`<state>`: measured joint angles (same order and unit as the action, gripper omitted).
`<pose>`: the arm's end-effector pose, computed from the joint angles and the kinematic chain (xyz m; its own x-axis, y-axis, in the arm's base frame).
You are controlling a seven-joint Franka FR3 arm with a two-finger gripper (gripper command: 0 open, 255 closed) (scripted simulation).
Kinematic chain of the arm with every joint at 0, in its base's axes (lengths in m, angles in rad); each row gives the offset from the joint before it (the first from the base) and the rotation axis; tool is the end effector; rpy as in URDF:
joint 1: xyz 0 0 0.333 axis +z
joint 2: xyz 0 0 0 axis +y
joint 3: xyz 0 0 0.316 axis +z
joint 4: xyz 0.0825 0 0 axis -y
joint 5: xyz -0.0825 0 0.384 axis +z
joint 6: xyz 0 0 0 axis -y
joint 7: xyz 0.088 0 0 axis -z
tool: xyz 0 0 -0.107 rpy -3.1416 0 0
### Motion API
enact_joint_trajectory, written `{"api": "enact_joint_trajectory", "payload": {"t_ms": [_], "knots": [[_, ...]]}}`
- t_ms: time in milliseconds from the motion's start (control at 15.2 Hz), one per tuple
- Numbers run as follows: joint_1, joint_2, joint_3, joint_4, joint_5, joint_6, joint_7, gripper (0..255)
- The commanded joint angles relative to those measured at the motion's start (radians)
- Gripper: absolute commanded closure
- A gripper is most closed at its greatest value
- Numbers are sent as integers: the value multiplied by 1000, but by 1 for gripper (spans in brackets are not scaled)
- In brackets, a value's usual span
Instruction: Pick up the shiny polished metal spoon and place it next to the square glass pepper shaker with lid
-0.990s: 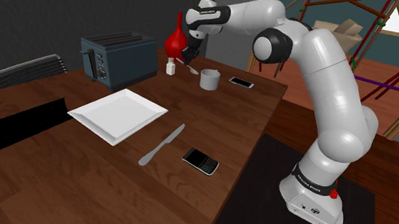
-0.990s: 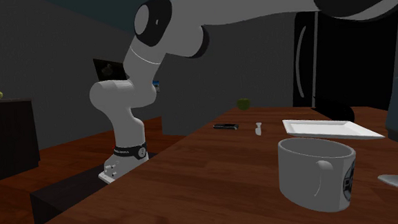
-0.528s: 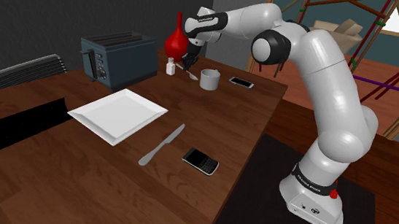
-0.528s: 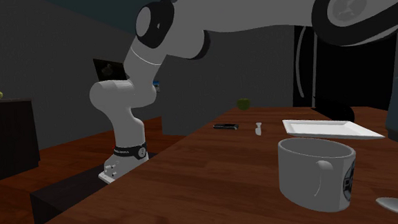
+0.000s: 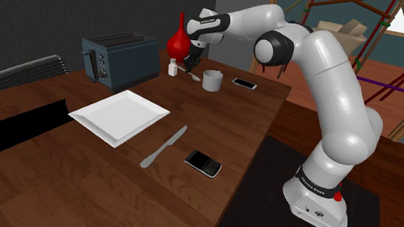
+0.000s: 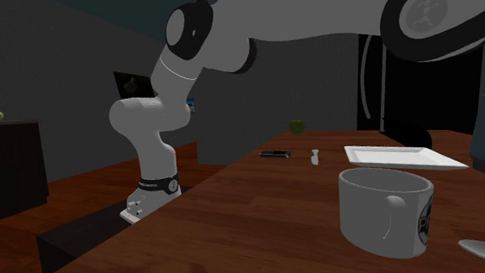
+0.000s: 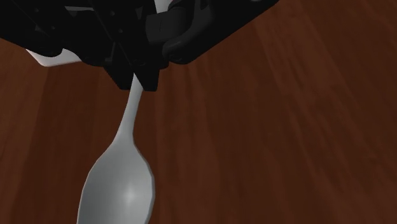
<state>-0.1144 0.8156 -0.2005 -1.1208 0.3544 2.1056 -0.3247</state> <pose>0.7603 -0.1772 0.3467 0.9715 -0.0799 0.2230 -0.0537 -0.9912 -0.1211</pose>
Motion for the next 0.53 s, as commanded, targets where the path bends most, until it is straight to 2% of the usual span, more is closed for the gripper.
{"api": "enact_joint_trajectory", "payload": {"t_ms": [0, 330, 462], "knots": [[0, 0, 0, -1, 0, 0, 0, 0], [0, 0, 0, 0, 0, 0, 0, 0], [-1, -42, -7, -8, -6, -35, 2, 0]]}}
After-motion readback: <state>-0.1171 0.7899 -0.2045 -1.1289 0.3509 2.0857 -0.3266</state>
